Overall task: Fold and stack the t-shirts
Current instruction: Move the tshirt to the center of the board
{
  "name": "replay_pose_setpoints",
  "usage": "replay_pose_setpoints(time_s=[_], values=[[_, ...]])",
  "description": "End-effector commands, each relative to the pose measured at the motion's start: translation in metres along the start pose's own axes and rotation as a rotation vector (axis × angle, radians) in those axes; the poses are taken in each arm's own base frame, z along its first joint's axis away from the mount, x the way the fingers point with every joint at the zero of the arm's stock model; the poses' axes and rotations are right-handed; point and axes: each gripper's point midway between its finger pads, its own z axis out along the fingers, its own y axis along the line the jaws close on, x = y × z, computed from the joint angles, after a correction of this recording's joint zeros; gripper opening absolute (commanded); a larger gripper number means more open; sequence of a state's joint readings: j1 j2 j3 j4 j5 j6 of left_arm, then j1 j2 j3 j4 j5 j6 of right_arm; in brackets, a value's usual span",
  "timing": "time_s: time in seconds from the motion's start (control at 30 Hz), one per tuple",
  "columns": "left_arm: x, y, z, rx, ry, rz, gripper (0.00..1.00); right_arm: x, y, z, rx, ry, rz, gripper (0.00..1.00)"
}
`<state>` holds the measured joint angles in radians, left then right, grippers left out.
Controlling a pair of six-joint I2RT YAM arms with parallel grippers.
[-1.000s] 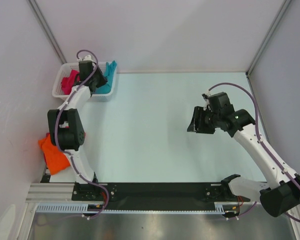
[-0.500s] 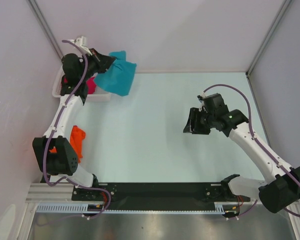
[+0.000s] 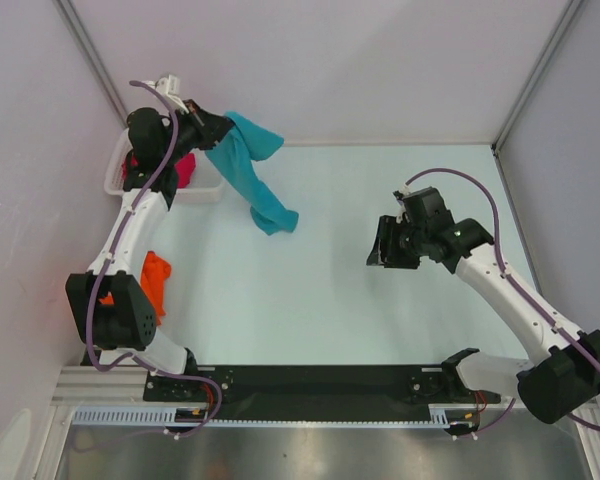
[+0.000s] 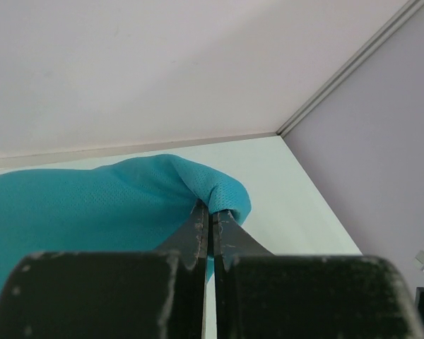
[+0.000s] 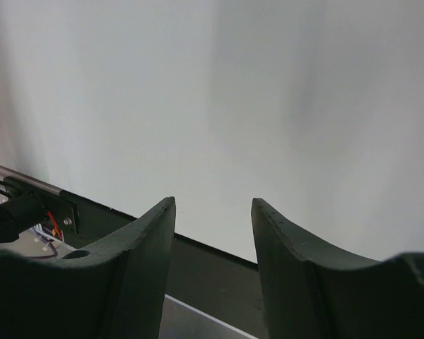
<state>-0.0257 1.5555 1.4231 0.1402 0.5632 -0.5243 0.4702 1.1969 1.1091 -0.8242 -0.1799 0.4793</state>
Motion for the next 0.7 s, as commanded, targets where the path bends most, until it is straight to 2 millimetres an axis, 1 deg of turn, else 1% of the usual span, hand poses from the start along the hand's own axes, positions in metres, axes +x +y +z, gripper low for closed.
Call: replay_pose_setpoints(time_s=[0.0,0.1,0.13,0.17,0.2,0.23,0.27,0.3,0.33,0.37,0.4,0.43,0.47,0.5,0.53,0.6,0.63,0.67], values=[[-0.01,-0.016,-0.002,0.066,-0.01,0.01,0.0,-0.005,0.002,0.001,0.004,-0.02,0.009,0.53],[-0.002,-0.027,-0.004,0.122,0.033,-0.013,0.0,-0.003,0.001,0.002,0.004,-0.011,0.015,0.52],[0.004,-0.03,-0.005,0.135,0.056,-0.028,0.0,-0.002,0.002,0.003,0.0,-0.01,0.015,0.52],[0.015,-0.04,-0.006,0.17,0.089,-0.04,0.0,-0.002,0.003,0.003,-0.003,-0.009,0.021,0.52],[0.021,-0.05,-0.01,0.19,0.106,-0.036,0.0,-0.001,0.002,0.005,-0.002,-0.007,0.023,0.52],[0.043,-0.051,-0.013,0.185,0.163,-0.063,0.0,-0.001,0.002,0.005,-0.003,-0.007,0.025,0.52],[0.062,-0.068,-0.013,0.208,0.205,-0.025,0.0,-0.001,0.002,0.006,-0.005,-0.009,0.026,0.52],[0.079,-0.075,-0.013,0.209,0.246,-0.009,0.0,0.0,0.002,0.008,-0.006,-0.008,0.03,0.52],[0.116,-0.07,-0.019,0.173,0.34,-0.011,0.0,0.002,0.001,0.009,-0.008,-0.003,0.035,0.52],[0.144,-0.088,-0.019,0.199,0.399,-0.008,0.0,0.002,0.002,0.012,-0.012,-0.004,0.034,0.52],[0.164,-0.09,-0.02,0.186,0.432,-0.012,0.0,0.002,0.002,0.014,-0.012,-0.002,0.04,0.51],[0.195,-0.086,-0.025,0.169,0.49,-0.043,0.0,0.004,0.001,0.016,-0.014,0.002,0.042,0.51],[0.22,-0.095,-0.028,0.178,0.539,-0.058,0.0,0.005,0.002,0.016,-0.017,0.001,0.041,0.51],[0.235,-0.1,-0.031,0.187,0.568,-0.077,0.0,0.006,0.003,0.017,-0.019,0.001,0.043,0.51],[0.26,-0.115,-0.037,0.221,0.611,-0.102,0.0,0.006,0.002,0.017,-0.016,0.0,0.043,0.51],[0.287,-0.135,-0.044,0.259,0.672,-0.102,0.0,0.009,0.0,0.018,-0.015,-0.004,0.047,0.51],[0.305,-0.161,-0.051,0.322,0.712,-0.064,0.0,0.01,-0.002,0.018,-0.01,-0.008,0.047,0.5],[0.316,-0.171,-0.053,0.343,0.737,-0.049,0.0,0.011,-0.004,0.019,-0.001,-0.005,0.053,0.5]])
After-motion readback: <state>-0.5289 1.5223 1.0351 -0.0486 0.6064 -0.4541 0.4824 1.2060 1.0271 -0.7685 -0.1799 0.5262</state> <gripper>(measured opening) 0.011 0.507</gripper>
